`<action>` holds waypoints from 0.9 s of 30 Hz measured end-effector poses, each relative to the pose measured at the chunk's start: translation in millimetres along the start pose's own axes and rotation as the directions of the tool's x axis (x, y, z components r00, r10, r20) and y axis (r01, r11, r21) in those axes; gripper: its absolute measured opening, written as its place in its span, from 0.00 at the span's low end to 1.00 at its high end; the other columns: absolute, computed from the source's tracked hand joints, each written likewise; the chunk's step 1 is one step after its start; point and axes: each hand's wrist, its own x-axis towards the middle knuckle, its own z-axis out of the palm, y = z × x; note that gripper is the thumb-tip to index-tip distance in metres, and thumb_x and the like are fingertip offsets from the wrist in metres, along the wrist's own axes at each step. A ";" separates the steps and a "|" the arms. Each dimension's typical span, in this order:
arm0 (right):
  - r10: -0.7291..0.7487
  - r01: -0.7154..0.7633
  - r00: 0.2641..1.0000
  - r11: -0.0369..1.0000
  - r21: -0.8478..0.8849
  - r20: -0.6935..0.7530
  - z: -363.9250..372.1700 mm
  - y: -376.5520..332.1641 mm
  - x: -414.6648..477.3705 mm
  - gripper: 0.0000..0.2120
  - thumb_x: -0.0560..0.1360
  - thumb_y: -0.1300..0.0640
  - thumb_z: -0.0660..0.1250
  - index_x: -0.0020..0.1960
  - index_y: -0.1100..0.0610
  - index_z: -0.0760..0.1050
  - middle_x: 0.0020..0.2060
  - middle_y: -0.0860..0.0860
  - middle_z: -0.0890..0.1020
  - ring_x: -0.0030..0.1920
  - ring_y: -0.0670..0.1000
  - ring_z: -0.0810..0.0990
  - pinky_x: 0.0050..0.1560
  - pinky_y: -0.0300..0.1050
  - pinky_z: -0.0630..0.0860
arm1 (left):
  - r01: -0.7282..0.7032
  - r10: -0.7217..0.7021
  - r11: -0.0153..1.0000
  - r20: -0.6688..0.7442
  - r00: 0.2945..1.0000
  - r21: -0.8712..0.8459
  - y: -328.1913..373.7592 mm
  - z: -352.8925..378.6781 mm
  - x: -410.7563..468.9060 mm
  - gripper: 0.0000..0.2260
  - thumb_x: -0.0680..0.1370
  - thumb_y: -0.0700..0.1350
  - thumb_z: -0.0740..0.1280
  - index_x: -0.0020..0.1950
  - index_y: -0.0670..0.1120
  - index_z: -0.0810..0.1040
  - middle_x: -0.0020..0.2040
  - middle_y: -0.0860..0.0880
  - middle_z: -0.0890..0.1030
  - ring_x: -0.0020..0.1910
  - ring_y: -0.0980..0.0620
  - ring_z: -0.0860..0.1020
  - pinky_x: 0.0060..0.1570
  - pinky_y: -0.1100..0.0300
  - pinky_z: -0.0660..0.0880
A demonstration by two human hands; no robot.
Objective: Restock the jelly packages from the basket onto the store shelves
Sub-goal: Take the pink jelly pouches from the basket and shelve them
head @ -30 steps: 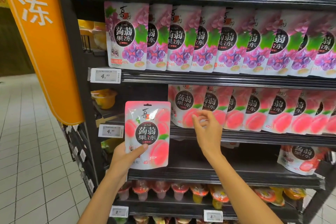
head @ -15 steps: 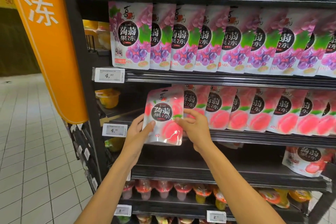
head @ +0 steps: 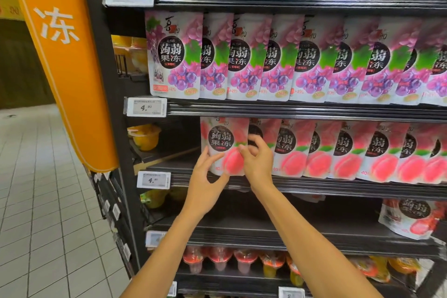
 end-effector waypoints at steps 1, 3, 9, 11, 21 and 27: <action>-0.017 0.017 0.999 1.000 0.008 0.029 -1.2 0.7 -1.3 0.10 0.78 0.63 0.67 0.58 0.55 0.76 0.41 0.45 0.84 0.43 0.40 0.83 0.46 0.32 0.77 | -0.008 0.008 1.000 -0.006 1.000 0.014 -1.9 1.7 -1.0 0.21 0.77 0.42 0.71 0.64 0.62 0.75 0.74 0.62 0.58 0.69 0.78 0.52 0.69 0.69 0.58; -0.070 0.069 0.995 0.997 0.016 0.073 -5.1 0.8 -2.9 0.10 0.78 0.64 0.67 0.58 0.55 0.76 0.43 0.44 0.83 0.43 0.37 0.83 0.45 0.30 0.77 | -0.019 0.019 0.998 -0.004 1.000 0.057 -4.3 3.6 -2.7 0.21 0.77 0.41 0.70 0.67 0.59 0.75 0.75 0.63 0.56 0.68 0.81 0.50 0.67 0.74 0.56; -0.129 0.137 0.991 0.952 -0.272 0.047 -18.0 8.6 -10.3 0.08 0.77 0.56 0.70 0.56 0.55 0.80 0.41 0.41 0.81 0.41 0.38 0.80 0.45 0.30 0.76 | 0.003 -0.005 0.986 0.011 1.000 0.165 -7.8 4.0 -3.7 0.27 0.78 0.42 0.69 0.75 0.55 0.67 0.77 0.62 0.53 0.73 0.67 0.51 0.60 0.80 0.53; -0.126 0.134 0.991 0.913 -0.386 0.045 -21.0 13.1 -13.1 0.10 0.77 0.55 0.70 0.57 0.56 0.80 0.42 0.45 0.82 0.41 0.42 0.80 0.46 0.37 0.78 | 0.034 -0.036 0.986 0.007 0.999 0.164 -11.1 3.2 -4.3 0.31 0.78 0.42 0.69 0.78 0.53 0.61 0.76 0.64 0.52 0.74 0.66 0.53 0.60 0.82 0.54; -0.021 0.036 0.999 0.915 -0.402 0.040 -9.8 15.4 -10.3 0.09 0.77 0.60 0.70 0.56 0.54 0.80 0.40 0.47 0.84 0.36 0.50 0.84 0.42 0.51 0.82 | -0.014 0.026 0.925 -0.027 0.999 0.380 -21.1 -0.2 -1.3 0.34 0.78 0.44 0.68 0.79 0.55 0.55 0.79 0.57 0.56 0.79 0.57 0.48 0.78 0.53 0.43; -0.022 0.033 0.999 0.910 -0.413 0.031 -7.9 17.4 -9.4 0.09 0.77 0.58 0.70 0.57 0.55 0.79 0.39 0.47 0.84 0.36 0.49 0.83 0.42 0.48 0.82 | -0.023 0.031 0.930 -0.016 0.999 0.366 -23.4 3.0 -0.6 0.33 0.78 0.44 0.67 0.79 0.55 0.55 0.80 0.57 0.55 0.79 0.59 0.46 0.77 0.55 0.38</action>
